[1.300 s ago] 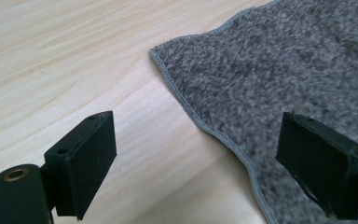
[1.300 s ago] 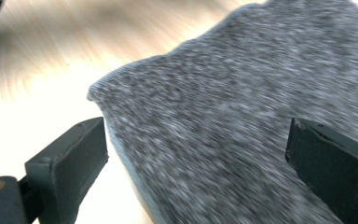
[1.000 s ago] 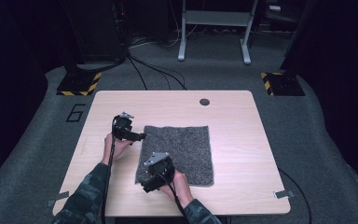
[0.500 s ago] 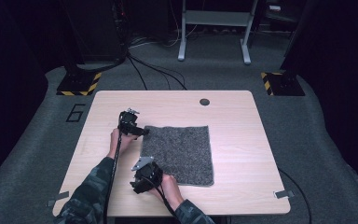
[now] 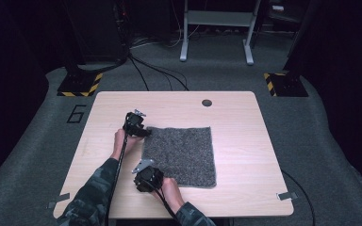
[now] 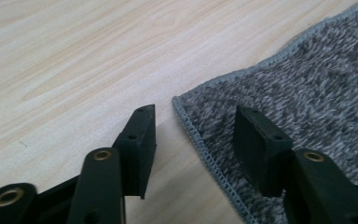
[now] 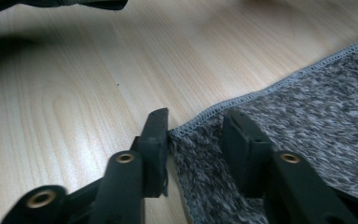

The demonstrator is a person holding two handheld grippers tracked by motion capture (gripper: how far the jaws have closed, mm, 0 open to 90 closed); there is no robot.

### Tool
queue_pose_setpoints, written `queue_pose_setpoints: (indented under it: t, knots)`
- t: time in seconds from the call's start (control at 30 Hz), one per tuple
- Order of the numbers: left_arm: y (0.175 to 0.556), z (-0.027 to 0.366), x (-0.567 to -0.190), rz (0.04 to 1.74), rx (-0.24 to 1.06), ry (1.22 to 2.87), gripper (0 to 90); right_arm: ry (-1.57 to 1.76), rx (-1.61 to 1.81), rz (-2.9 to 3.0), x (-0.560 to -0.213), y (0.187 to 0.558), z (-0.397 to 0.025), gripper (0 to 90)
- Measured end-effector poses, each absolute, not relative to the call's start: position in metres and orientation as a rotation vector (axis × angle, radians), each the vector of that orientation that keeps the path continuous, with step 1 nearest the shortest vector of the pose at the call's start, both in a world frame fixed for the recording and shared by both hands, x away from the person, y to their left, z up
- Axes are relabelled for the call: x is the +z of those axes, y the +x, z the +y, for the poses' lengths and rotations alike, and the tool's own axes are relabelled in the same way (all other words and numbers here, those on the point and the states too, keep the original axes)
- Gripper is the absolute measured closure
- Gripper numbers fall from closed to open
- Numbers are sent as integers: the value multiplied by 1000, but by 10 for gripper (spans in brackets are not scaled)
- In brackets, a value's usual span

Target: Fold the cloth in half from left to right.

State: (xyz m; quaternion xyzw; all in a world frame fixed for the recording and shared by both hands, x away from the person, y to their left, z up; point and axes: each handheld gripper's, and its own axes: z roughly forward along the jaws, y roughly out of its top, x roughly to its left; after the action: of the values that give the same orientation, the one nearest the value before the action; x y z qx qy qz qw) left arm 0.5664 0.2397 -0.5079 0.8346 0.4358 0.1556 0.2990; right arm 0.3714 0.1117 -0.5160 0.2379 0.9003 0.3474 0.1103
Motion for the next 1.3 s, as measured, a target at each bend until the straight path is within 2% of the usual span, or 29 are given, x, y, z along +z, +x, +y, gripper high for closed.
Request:
queue_pose_setpoints:
  t: [0.27, 0.53, 0.63, 0.97, 1.3]
  knots:
    - [561, 239, -510, 1121, 413, 2196, 694, 662, 1013, 2639, -516, 370, 112, 741]
    - [559, 238, -510, 1120, 403, 2189, 829, 685, 1023, 2638, -516, 368, 111, 819]
    - [558, 237, -510, 1122, 406, 2191, 848, 690, 1031, 2622, -517, 367, 110, 850]
    - [552, 238, -507, 1135, 388, 2152, 862, 707, 1124, 2608, -519, 354, 93, 863]
    - [544, 242, -484, 1134, 433, 2135, 863, 692, 1242, 2554, -504, 342, 91, 863]
